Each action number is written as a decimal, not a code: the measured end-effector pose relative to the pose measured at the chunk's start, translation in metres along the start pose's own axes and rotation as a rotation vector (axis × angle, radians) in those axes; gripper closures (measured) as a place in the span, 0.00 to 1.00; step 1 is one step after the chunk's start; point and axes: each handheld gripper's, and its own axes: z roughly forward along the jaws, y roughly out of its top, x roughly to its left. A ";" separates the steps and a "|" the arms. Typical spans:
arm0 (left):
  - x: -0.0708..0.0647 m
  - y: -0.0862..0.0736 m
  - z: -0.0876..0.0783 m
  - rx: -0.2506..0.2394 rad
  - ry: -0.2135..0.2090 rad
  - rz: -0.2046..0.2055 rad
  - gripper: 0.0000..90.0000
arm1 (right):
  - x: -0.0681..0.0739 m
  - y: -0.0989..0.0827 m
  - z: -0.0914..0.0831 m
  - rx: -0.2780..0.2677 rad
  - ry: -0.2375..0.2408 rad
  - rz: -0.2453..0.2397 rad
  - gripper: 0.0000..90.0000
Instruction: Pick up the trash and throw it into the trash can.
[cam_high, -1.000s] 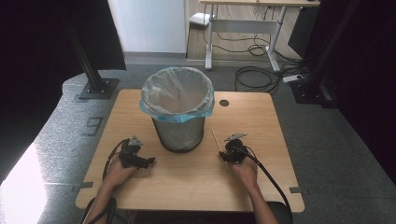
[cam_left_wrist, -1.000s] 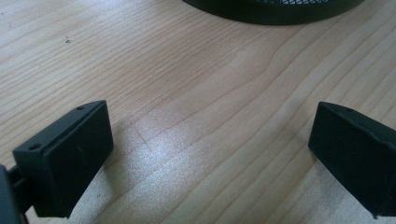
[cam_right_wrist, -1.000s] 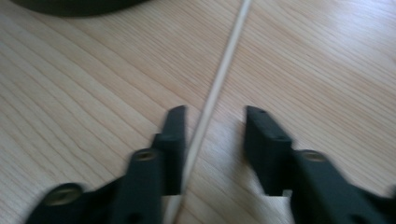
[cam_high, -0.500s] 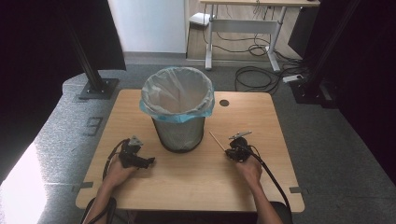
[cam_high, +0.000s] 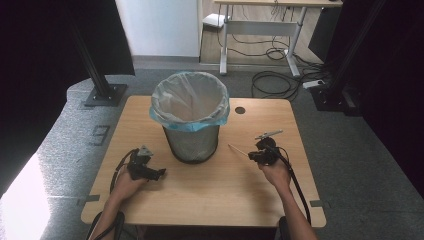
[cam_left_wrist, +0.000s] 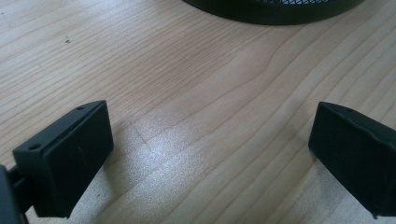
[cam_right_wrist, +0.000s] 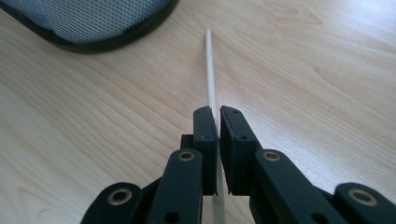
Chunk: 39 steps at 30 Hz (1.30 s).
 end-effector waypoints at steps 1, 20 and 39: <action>0.000 0.000 0.000 0.000 0.000 0.000 0.00 | -0.001 0.002 -0.004 0.000 0.000 0.002 0.94; 0.000 0.000 0.000 -0.001 -0.001 -0.003 0.00 | -0.005 0.058 -0.072 -0.066 0.033 0.005 0.94; 0.000 0.000 0.000 0.001 0.000 0.000 0.00 | -0.008 0.136 -0.148 -0.147 0.007 -0.014 0.94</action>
